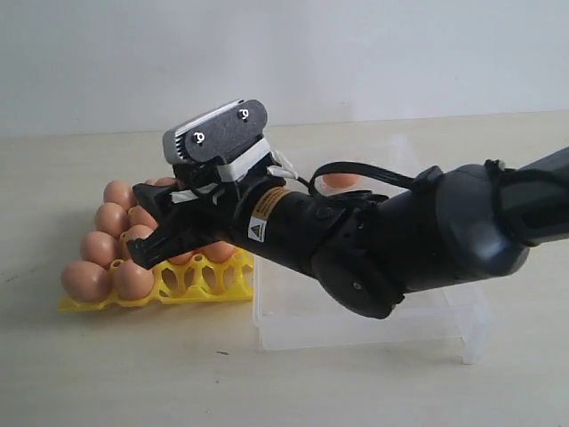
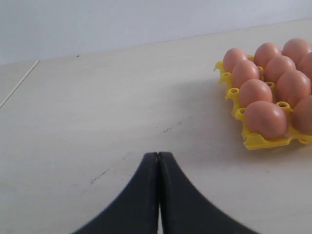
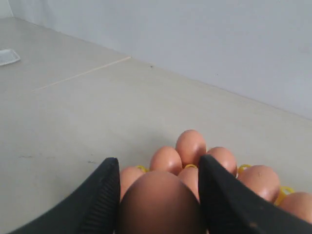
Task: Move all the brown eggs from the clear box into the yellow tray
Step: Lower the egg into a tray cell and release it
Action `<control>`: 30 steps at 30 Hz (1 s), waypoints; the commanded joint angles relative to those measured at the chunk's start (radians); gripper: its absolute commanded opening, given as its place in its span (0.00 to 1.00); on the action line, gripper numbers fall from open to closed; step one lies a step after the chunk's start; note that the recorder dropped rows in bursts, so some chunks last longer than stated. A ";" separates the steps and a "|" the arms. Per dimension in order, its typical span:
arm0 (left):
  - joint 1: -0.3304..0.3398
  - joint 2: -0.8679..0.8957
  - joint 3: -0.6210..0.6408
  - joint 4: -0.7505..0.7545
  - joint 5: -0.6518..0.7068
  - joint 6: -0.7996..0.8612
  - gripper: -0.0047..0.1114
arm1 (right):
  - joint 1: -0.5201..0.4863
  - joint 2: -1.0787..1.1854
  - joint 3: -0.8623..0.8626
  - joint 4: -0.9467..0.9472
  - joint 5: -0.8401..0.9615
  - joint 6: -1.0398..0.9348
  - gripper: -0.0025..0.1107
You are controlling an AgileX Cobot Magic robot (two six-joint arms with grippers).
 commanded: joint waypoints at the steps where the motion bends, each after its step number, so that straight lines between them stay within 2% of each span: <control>1: -0.006 0.001 -0.004 -0.002 -0.009 -0.005 0.04 | 0.002 0.047 0.003 -0.015 -0.112 0.004 0.02; 7: -0.006 0.001 -0.004 -0.002 -0.009 -0.005 0.04 | 0.002 0.139 0.003 -0.096 -0.219 0.016 0.02; 30: -0.006 0.001 -0.004 -0.002 -0.009 -0.005 0.04 | 0.002 0.199 -0.008 -0.076 -0.261 -0.081 0.02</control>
